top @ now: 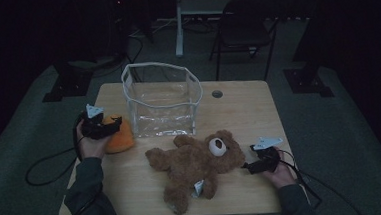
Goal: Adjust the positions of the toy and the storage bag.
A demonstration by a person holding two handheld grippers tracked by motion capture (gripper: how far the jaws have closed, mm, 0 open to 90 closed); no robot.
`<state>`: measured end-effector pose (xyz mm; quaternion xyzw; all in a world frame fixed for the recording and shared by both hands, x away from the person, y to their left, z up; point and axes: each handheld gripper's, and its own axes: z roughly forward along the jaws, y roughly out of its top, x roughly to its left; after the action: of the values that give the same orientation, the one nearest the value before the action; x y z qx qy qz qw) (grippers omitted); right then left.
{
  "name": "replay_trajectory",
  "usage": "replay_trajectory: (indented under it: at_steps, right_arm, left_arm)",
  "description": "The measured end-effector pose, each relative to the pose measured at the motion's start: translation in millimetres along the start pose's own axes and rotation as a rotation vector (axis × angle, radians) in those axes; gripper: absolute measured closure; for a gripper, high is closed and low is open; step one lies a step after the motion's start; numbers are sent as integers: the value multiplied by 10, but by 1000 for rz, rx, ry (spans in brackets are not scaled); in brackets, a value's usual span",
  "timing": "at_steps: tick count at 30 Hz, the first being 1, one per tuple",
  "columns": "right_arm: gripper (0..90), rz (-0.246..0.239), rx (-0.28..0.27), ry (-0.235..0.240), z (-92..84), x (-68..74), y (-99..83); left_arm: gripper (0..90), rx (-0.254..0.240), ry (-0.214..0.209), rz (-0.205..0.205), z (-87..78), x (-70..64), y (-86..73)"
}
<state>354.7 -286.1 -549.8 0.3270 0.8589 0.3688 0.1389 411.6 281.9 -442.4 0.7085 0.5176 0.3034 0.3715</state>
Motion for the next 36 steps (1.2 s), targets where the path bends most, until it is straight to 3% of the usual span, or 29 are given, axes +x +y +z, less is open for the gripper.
replay_trajectory:
  at_steps: [5, 13, 18, 19, 21, 27, 30, 36]
  right_arm:
    - [122, 0, 0, -1, 0, 0, 0]
    - [122, 0, 0, -1, 0, 0, 0]
    - [122, 0, 0, 0, 0, 0, 0]
    - [122, 0, 0, 0, 0, 0, 0]
    - [122, 0, 0, -1, 0, 0, 0]
    - [122, -1, 0, -1, 0, 0, 0]
    - [122, 1, 1, 0, -1, 1, 0]
    - [122, 0, 1, 0, -1, 0, 0]
  left_arm:
    - [244, -50, -22, 43, -180, -221, 56]
    - [244, -61, -168, 109, -353, -661, -28]
    - [244, -56, -262, 127, -453, -859, -134]
    - [244, -56, -262, 127, -453, -859, -134]
    - [243, -44, -312, 131, -492, -973, -221]
    - [215, -20, -393, 168, -517, -1186, -388]
    - [194, 4, -412, 170, -512, -1268, -525]
    - [144, 85, -383, 142, -410, -1319, -752]
